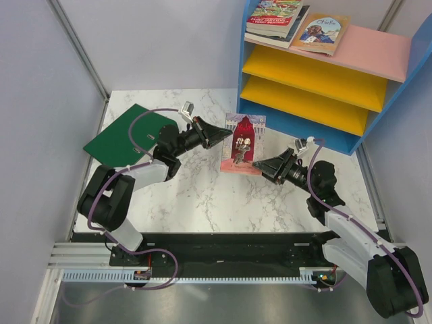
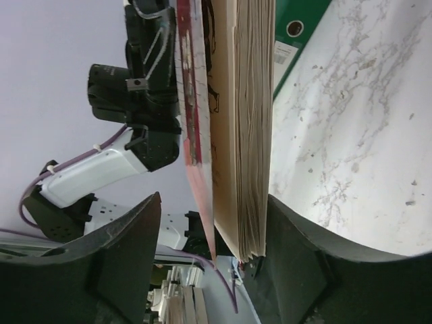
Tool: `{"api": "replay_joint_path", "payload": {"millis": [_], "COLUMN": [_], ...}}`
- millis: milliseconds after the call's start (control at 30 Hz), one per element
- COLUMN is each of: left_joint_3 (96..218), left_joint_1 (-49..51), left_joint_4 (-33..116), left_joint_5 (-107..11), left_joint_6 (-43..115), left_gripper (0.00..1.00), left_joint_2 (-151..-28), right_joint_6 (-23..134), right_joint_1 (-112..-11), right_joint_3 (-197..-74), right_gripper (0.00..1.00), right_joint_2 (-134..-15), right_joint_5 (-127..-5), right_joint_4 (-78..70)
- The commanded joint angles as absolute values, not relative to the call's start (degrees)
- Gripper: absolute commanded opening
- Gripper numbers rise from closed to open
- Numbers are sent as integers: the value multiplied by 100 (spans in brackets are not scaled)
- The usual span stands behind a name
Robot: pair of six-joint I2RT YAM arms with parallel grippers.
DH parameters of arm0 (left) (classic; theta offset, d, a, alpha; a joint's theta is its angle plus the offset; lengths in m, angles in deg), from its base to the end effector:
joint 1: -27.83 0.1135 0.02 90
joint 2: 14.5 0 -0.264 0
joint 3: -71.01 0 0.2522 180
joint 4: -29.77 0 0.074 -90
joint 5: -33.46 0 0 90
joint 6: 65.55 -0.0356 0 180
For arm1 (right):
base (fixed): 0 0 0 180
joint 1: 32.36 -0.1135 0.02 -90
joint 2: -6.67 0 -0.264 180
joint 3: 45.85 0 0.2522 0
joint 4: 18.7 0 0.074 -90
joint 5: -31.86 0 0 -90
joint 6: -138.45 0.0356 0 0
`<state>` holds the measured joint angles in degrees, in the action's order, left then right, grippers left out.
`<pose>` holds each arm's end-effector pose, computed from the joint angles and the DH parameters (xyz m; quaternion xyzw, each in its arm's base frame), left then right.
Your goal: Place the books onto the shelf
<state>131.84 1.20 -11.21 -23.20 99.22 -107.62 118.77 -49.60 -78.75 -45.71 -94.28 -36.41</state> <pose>0.3042 -0.1744 0.2581 -0.0558 0.6586 -0.6808 0.3157 0.1841 0.0791 0.2353 0.1118 0.7071 0.6187 0.3237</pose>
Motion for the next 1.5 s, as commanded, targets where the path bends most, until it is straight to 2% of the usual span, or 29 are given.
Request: {"api": "replay_joint_path", "payload": {"millis": [0, 100, 133, 300, 433, 467, 567, 600, 700, 800, 867, 1133, 1167, 1333, 1367, 1400, 1467], "left_joint_3": [13145, 13127, 13135, 13267, 13416, 13478, 13470, 13452, 13268, 12759, 12339, 11212, 11072, 10842, 10763, 10728, 10692], "left_joint_1": [103, 103, 103, 103, 103, 103, 111, 129, 172, 339, 410, 393, 375, 165, 121, 16, -160], "left_joint_4": [-1667, -1694, -1685, -1641, -1606, -1597, -1343, -1186, -229, 99, 73, -217, -217, -514, -594, -682, -823], "left_joint_5": [-2288, -2341, -2350, -2350, -2254, -2209, -2077, -2042, -2086, -2235, -2279, -2130, -2130, -2077, -2103, -2138, -2174], "left_joint_6": [10127, 10162, 10153, 10180, 10189, 10189, 10022, 9778, 9093, 8827, 8765, 8510, 8475, 8527, 8553, 8606, 8633], "left_gripper": [2, 2, 2, 2, 2, 2, 20, 30, 44, 52, 54, 62, 70, 72, 76, 98, 98], "left_joint_2": [-10819, -10872, -10889, -11012, -11109, -11118, -11030, -10899, -10627, -10284, -10125, -9949, -9949, -10221, -10247, -10326, -10397], "right_joint_6": [12394, 12447, 12439, 12159, 11868, 11806, 11316, 11148, 10428, 9926, 9663, 8932, 8897, 9176, 9256, 9344, 9520], "right_joint_1": [-4950, -4950, -4950, -4950, -4950, -4950, -4950, -4950, -4950, -4950, -4933, -4661, -4495, -3275, -2993, -2807, -2411], "right_joint_3": [-7807, -7965, -8000, -8219, -8352, -8395, -8764, -9096, -9938, -10870, -11364, -14624, -14914, -16778, -17007, -17409, -17894], "right_gripper": [63, 46, 37, 26, 5, 4, 1, 0, 0, 0, 0, 0, 0, 0, 0, 0, 0], "right_joint_2": [-4510, -4518, -4492, -4325, -4272, -4272, -4237, -4228, -4307, -4500, -4649, -5888, -6046, -7136, -7312, -7600, -7883], "right_joint_5": [-9540, -9707, -9777, -9918, -9997, -10006, -9954, -9866, -9725, -9699, -9646, -9496, -9592, -10418, -10593, -10778, -10902], "right_joint_4": [-4746, -4775, -4731, -4134, -3659, -3476, -2670, -2404, -1323, -592, -68, 1473, 1605, 1650, 1650, 1642, 1641]}}
